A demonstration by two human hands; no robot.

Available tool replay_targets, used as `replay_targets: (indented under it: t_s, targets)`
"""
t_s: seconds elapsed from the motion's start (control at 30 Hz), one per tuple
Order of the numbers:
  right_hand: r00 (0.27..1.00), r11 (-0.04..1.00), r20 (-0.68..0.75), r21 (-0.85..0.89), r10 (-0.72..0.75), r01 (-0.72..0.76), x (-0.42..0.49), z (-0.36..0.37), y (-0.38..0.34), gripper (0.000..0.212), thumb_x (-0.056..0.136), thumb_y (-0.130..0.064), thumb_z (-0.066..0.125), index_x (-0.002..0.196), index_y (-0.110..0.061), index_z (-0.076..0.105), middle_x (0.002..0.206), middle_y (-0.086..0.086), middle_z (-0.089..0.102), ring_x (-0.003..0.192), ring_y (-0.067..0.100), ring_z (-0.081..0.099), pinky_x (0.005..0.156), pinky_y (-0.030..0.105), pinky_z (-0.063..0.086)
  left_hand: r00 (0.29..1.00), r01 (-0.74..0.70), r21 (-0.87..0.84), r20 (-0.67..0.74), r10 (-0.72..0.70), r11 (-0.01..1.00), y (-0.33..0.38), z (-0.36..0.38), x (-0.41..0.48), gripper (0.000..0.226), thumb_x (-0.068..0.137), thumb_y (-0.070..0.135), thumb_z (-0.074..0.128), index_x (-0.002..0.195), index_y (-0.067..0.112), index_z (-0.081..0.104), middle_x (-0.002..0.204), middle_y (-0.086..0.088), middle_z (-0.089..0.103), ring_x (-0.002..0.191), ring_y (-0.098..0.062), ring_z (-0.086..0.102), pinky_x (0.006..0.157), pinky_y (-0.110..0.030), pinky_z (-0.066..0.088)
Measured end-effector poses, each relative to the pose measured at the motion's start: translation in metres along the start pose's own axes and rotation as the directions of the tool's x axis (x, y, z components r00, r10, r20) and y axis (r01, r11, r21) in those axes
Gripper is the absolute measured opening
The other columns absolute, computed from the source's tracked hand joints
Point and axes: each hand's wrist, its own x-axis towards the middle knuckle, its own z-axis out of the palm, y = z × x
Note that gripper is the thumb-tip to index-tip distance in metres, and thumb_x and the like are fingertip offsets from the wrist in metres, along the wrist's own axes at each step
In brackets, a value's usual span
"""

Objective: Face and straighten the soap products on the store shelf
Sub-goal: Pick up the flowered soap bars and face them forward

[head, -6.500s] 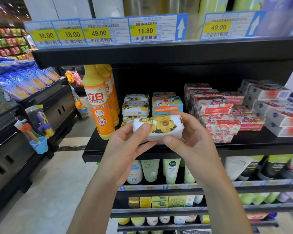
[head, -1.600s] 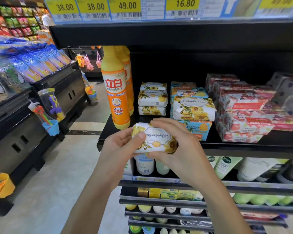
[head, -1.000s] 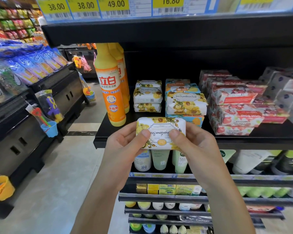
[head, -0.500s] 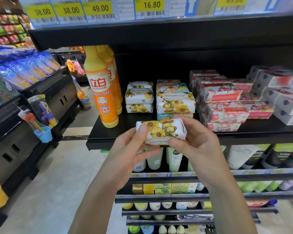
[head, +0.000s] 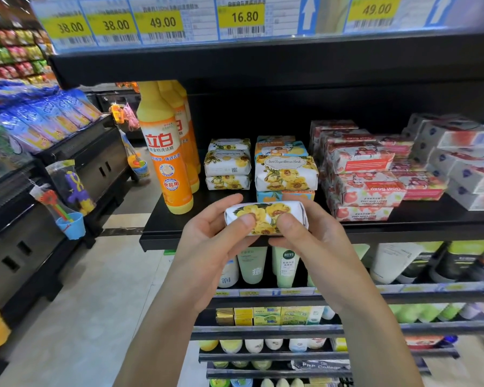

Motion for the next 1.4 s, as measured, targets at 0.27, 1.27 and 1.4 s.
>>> replay_targets:
  t_s: [0.27,1.27,1.4]
  targets:
    - [1.000,0.997,-0.020,0.076,-0.024,0.025,0.001,0.000,-0.001,0.044,0.087,-0.035,0.078,0.125,-0.013,0.068,0.121,0.007,0.074,0.117,0.025,0.068,0.097,0.037,0.057,0.999,0.008,0.041,0.043,-0.010,0.999,-0.001,-0.001,0.002,0.066,0.079,0.017,0.080,0.140,0.022,0.056,0.121,-0.007,0.074,0.116,-0.025,0.070,0.098,-0.034,0.057]
    - [0.998,0.998,-0.059,0.053,-0.031,0.034,0.008,-0.003,0.003,0.047,0.082,-0.032,0.072,0.127,-0.018,0.066,0.116,-0.001,0.076,0.112,0.016,0.071,0.099,0.030,0.056,1.000,0.007,0.129,0.024,-0.010,0.992,-0.008,-0.001,0.007,0.053,0.082,0.021,0.071,0.133,0.011,0.063,0.121,-0.006,0.075,0.115,-0.024,0.070,0.105,-0.049,0.051]
    - [0.998,0.999,-0.066,0.040,-0.023,0.026,0.008,-0.004,0.003,0.044,0.082,-0.033,0.072,0.123,-0.018,0.069,0.115,-0.002,0.077,0.110,0.015,0.072,0.097,0.028,0.056,0.999,0.020,0.133,0.032,-0.024,0.991,-0.008,-0.002,0.007,0.051,0.084,0.021,0.074,0.133,0.012,0.062,0.122,-0.006,0.074,0.116,-0.025,0.070,0.105,-0.050,0.051]
